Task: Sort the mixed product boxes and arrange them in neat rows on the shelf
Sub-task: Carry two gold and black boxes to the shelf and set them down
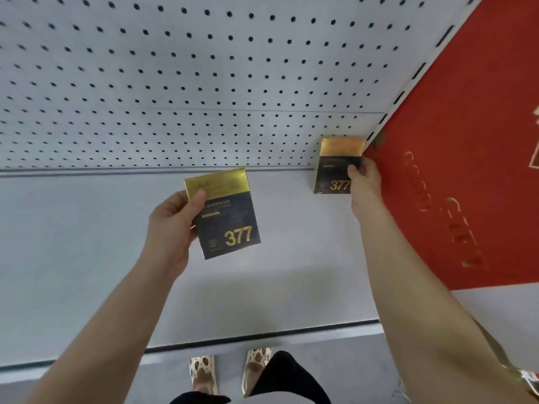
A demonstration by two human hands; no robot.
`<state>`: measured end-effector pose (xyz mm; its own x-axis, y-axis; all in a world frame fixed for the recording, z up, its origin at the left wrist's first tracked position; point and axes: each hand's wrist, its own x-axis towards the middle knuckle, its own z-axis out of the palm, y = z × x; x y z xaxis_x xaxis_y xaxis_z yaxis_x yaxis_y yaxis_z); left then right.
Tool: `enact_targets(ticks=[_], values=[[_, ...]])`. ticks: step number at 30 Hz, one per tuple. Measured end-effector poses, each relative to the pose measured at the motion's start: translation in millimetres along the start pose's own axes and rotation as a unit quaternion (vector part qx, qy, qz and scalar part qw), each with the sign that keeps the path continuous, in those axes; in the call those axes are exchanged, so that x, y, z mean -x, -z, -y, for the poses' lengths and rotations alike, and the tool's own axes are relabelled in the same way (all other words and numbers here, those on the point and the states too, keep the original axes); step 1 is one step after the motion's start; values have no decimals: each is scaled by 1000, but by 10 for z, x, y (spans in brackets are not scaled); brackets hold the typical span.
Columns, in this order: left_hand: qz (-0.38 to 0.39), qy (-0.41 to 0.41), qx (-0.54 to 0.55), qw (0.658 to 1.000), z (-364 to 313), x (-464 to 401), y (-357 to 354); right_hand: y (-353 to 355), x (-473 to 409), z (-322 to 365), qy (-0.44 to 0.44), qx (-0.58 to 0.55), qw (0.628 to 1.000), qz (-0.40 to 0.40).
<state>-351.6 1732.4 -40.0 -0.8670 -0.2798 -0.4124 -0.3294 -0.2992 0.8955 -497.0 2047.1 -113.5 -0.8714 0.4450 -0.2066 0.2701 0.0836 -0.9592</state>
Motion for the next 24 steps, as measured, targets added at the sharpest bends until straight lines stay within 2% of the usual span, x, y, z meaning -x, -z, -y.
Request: enact_targets(ticks=[6,10,12,15,17,21,24], values=[[14,3,-8,1000,72,46,-96,18,75,33,28,75,997,2],[34,1,-15,999,104,86,-183,50,449,200,183,202,961,-53],[46,5,-17,999,122,97,-261,-19,794,306,224,170,960,14],[66,9,-21,998,168,113,-421,-108,1236,369,132,114,957,231],[84,9,-31,996,221,102,-533,-87,1290,318,101,127,941,298],[117,3,-44,992,388,56,-743,127,1120,269,82,59,961,258],[150,-11,-128,980,551,20,-927,282,930,293,105,57,974,192]])
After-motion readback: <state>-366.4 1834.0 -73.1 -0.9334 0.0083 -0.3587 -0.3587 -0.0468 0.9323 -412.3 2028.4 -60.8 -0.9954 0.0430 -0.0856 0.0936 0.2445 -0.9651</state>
